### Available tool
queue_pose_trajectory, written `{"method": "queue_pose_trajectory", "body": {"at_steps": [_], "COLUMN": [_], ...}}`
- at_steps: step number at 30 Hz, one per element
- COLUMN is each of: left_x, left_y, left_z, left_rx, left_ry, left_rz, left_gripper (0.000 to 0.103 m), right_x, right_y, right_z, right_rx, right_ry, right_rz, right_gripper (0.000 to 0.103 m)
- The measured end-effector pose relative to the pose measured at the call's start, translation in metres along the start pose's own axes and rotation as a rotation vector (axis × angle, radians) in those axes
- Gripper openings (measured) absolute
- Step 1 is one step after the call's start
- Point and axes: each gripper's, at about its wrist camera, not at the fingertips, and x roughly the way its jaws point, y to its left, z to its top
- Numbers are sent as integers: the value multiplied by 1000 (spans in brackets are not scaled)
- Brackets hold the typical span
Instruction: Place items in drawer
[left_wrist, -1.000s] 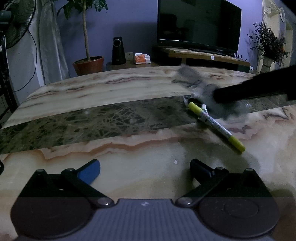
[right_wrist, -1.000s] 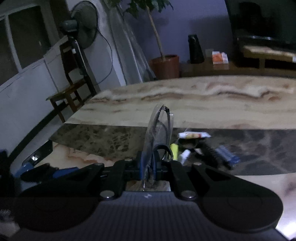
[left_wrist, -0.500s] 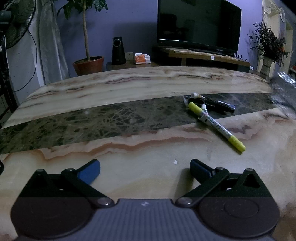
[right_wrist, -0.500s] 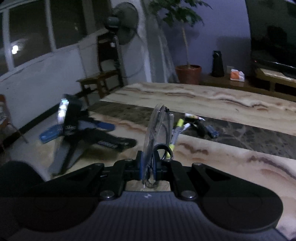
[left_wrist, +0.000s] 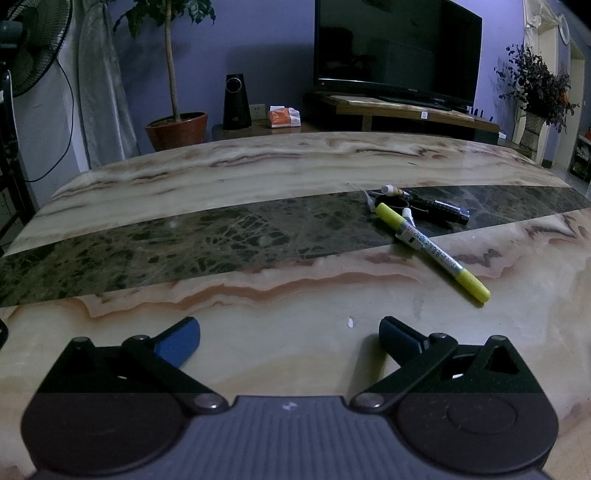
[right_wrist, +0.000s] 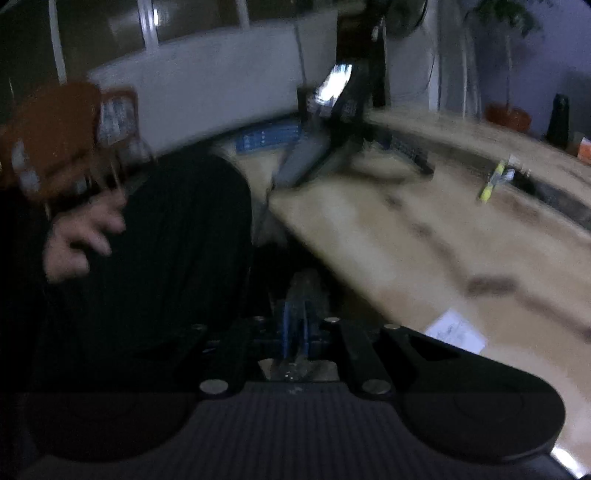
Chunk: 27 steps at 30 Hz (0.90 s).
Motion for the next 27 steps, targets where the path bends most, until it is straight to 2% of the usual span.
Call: {"method": "queue_pose_trajectory", "body": {"at_steps": [1,7,9,12,17,19,20,24,27], "left_x": [0,0,0,0,0,0,0,0,0], "left_y": [0,0,0,0,0,0,0,0,0], "left_z": [0,0,0,0,0,0,0,0,0], "left_rx": [0,0,0,0,0,0,0,0,0], "left_ry": [0,0,0,0,0,0,0,0,0], "left_rz": [0,0,0,0,0,0,0,0,0], "left_gripper": [103,103,103,103,103,103,103,103,103], "right_x": [9,59,64,58,51,43,39,22,23], "right_y": [2,-11,-13,-10,-14,-22,-27,-47,-56], "right_z": [-3,-19,-22,-16,5,19,26,50,66], "right_rx": [-11,-38,-45,-28,58,112,143,242,208], "right_ry": [41,266,291,252,145,58,16,-172,-213], "right_rz": [-8,-100,-97,-18,44,58,60,-15,-217], "right_gripper": [1,1,1,3,5,12,19,29,42]}}
